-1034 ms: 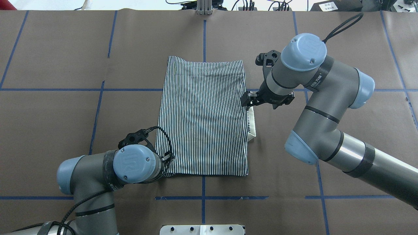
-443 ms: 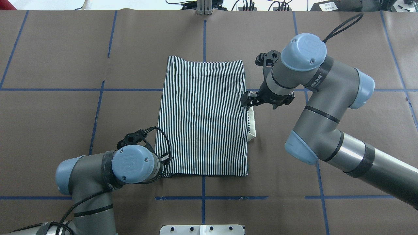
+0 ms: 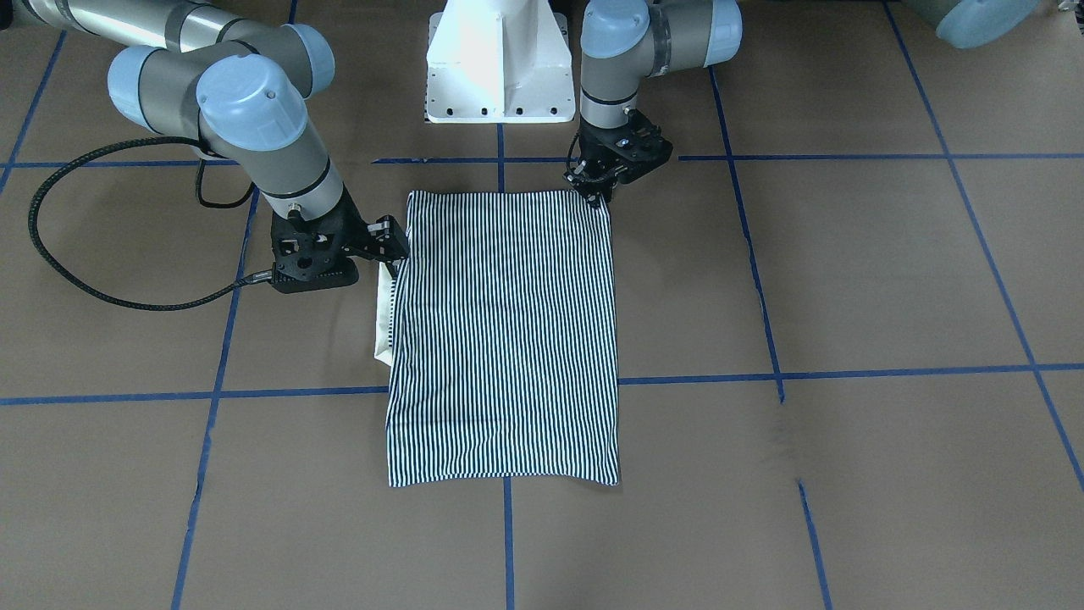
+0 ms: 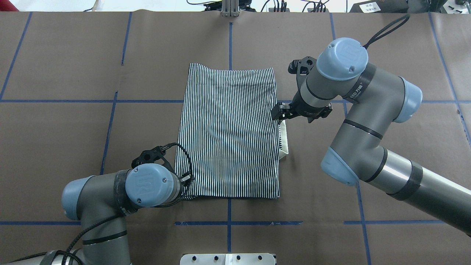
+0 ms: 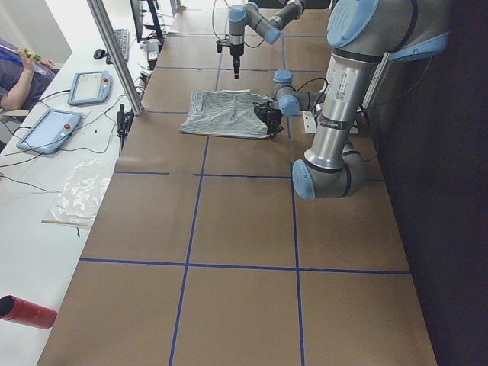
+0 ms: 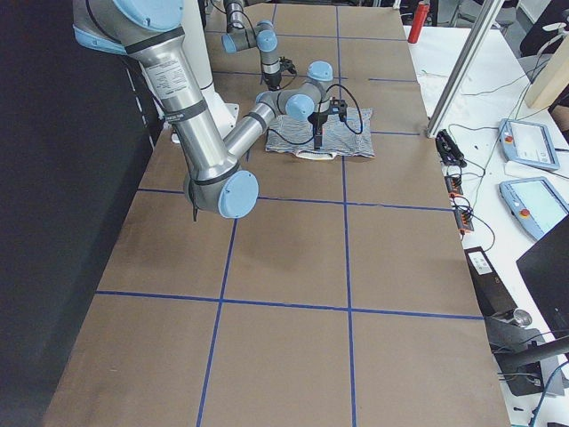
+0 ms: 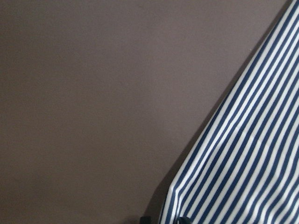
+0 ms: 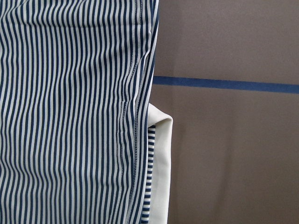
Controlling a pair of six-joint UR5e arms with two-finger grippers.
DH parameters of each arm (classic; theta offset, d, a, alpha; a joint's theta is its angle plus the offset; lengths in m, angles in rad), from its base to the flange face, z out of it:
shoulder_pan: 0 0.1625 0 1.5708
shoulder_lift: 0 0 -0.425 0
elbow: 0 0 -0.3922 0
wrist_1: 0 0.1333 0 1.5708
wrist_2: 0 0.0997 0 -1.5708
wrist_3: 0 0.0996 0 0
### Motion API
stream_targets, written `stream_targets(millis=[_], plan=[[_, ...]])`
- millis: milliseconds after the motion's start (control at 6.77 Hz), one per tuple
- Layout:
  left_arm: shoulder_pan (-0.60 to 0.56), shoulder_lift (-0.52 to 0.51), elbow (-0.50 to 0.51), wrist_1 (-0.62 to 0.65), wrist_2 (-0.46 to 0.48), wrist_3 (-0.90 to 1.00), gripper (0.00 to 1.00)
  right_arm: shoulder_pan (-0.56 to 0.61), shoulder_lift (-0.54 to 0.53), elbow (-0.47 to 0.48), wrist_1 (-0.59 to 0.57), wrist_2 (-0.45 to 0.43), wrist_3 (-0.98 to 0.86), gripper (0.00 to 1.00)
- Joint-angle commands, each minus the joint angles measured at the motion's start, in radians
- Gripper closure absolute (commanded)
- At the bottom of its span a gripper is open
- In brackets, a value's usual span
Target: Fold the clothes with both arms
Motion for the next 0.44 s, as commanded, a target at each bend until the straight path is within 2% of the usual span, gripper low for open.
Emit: stream_targets(millis=[0, 295], plan=[[0.003, -0.001, 0.001, 0.006, 0.0, 0.0, 0.67, 0.0, -0.001, 0.0, 0.0, 0.0, 0.0, 0.0], [0.014, -0.003, 0.004, 0.008, 0.0, -0.001, 0.67, 0.0, -0.002, 0.0, 0.0, 0.0, 0.0, 0.0]])
